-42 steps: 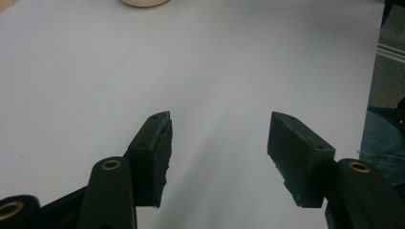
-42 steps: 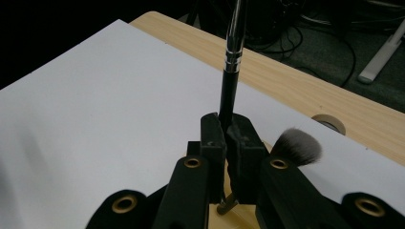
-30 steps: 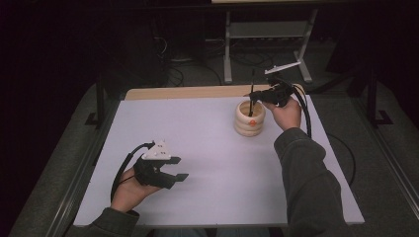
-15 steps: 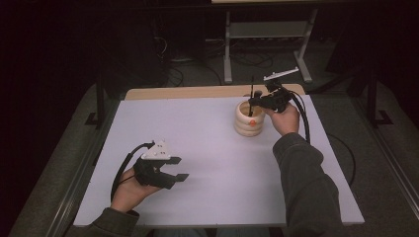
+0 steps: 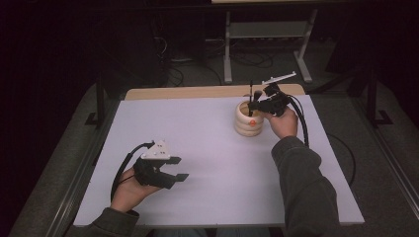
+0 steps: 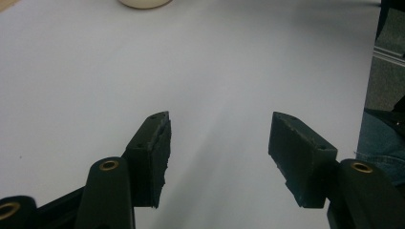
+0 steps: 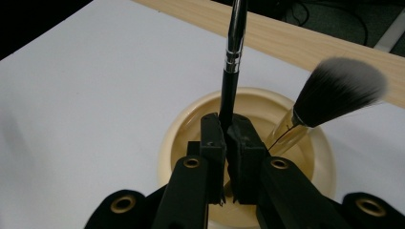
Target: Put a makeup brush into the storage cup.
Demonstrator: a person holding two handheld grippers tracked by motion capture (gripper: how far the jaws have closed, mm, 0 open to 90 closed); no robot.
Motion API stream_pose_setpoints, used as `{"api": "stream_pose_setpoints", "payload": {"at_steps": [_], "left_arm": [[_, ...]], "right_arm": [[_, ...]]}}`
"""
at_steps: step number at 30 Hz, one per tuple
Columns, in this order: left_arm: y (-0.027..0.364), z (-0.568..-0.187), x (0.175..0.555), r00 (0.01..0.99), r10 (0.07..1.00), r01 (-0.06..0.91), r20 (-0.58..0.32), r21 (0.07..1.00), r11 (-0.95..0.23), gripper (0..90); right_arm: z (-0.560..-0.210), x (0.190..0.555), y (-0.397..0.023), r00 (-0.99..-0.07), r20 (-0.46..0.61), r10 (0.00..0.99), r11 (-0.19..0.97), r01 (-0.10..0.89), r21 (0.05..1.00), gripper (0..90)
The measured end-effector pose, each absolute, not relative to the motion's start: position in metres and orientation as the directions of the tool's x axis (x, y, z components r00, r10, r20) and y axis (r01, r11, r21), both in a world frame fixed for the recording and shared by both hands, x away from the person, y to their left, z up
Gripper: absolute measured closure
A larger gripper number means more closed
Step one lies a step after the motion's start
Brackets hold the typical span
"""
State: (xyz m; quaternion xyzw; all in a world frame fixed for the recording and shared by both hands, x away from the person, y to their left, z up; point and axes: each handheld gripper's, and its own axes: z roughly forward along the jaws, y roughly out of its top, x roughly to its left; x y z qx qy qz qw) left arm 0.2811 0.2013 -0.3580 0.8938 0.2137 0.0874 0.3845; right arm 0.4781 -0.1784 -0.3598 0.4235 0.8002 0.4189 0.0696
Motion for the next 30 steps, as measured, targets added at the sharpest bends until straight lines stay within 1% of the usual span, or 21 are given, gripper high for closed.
{"api": "stream_pose_setpoints", "payload": {"at_steps": [5,7,9,10,11,13,20,25,27,30], "left_arm": [[0.201,-0.358,0.281,0.893,0.45,0.319,-0.017,0.73,-0.604,39.5],[0.202,-0.358,0.281,0.893,0.45,0.319,-0.018,0.731,-0.604,39.5],[0.202,-0.358,0.281,0.893,0.45,0.319,-0.018,0.731,-0.604,39.5],[0.202,-0.358,0.281,0.892,0.451,0.32,-0.018,0.729,-0.605,39.5],[0.202,-0.358,0.281,0.893,0.45,0.319,-0.017,0.729,-0.605,39.5],[0.201,-0.359,0.281,0.894,0.448,0.318,-0.017,0.728,-0.607,39.3],[0.201,-0.359,0.282,0.893,0.45,0.319,-0.014,0.726,-0.61,39.2],[0.202,-0.359,0.281,0.888,0.459,0.329,-0.022,0.728,-0.601,38.1],[0.201,-0.36,0.28,0.891,0.454,0.318,-0.017,0.737,-0.597,37.7],[0.2,-0.36,0.28,0.89,0.456,0.321,-0.021,0.737,-0.594,37.6]], "right_arm": [[-0.364,0.479,-0.176,-0.638,0.225,0.737,0.316,0.618,0.72,83.5],[-0.365,0.478,-0.175,-0.625,0.233,0.745,0.308,0.632,0.711,81.4],[-0.366,0.479,-0.176,-0.626,0.229,0.745,0.308,0.628,0.715,81.4],[-0.366,0.479,-0.176,-0.626,0.229,0.745,0.308,0.628,0.715,79.8],[-0.365,0.478,-0.176,-0.614,0.228,0.755,0.301,0.635,0.712,74.7],[-0.364,0.478,-0.177,-0.608,0.222,0.762,0.302,0.637,0.71,72.2],[-0.359,0.474,-0.18,-0.61,0.221,0.761,0.3,0.633,0.714,70.2],[-0.353,0.467,-0.184,-0.621,0.213,0.754,0.296,0.611,0.734,67.6],[-0.351,0.463,-0.187,-0.621,0.207,0.756,0.298,0.609,0.735,65.0],[-0.351,0.46,-0.189,-0.617,0.211,0.758,0.288,0.608,0.74,64.3]]}}
